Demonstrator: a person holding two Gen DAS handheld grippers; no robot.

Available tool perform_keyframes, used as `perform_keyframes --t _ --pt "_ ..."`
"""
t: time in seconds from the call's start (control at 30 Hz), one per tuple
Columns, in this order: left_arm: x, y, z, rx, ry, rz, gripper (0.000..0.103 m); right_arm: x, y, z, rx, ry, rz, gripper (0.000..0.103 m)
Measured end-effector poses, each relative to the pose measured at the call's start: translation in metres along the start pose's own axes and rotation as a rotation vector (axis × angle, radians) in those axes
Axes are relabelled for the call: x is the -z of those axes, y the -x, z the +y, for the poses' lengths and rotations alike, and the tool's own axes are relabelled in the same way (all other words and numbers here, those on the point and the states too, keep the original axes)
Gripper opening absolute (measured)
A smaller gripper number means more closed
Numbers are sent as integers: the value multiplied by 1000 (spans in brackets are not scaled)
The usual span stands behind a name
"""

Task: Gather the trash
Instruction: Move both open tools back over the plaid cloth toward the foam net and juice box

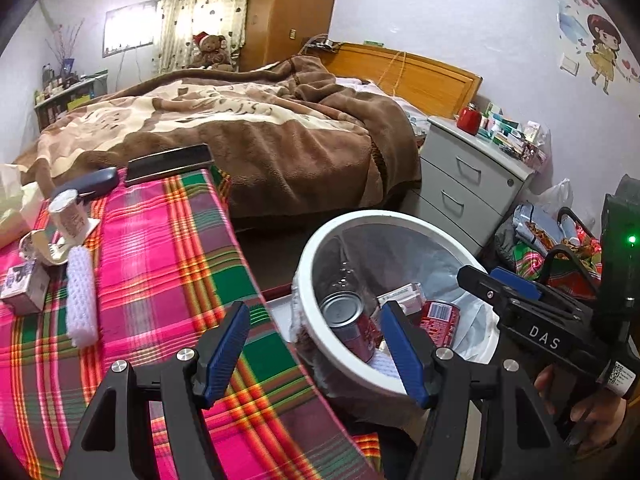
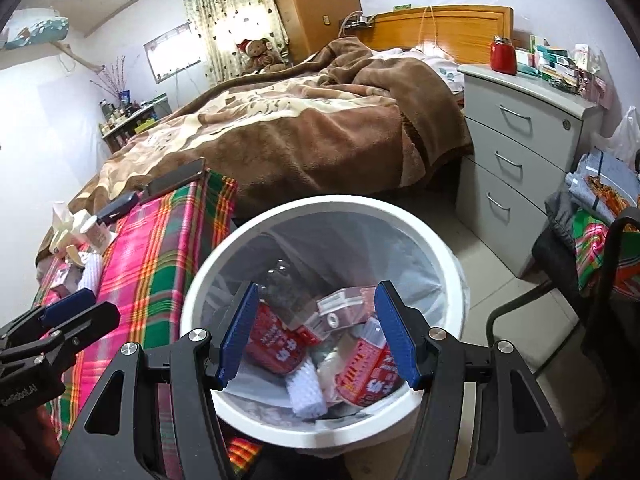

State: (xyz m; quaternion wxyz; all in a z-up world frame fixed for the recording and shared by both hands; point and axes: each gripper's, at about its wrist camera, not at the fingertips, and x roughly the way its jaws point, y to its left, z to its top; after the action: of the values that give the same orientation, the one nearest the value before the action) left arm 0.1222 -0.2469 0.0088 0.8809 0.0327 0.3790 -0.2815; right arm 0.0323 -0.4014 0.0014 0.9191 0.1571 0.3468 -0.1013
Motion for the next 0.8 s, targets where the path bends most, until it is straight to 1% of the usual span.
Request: perform_keyframes --t 0.13,0.4,0.8 --pt "3 8 12 -23 13 -9 67 1 1 14 -19 19 -5 62" --pt "9 28 46 -60 68 -34 67 1 -1 45 -66 66 -9 62" --pt "17 49 104 -154 143 -51 67 3 -16 91 -140 125 9 62"
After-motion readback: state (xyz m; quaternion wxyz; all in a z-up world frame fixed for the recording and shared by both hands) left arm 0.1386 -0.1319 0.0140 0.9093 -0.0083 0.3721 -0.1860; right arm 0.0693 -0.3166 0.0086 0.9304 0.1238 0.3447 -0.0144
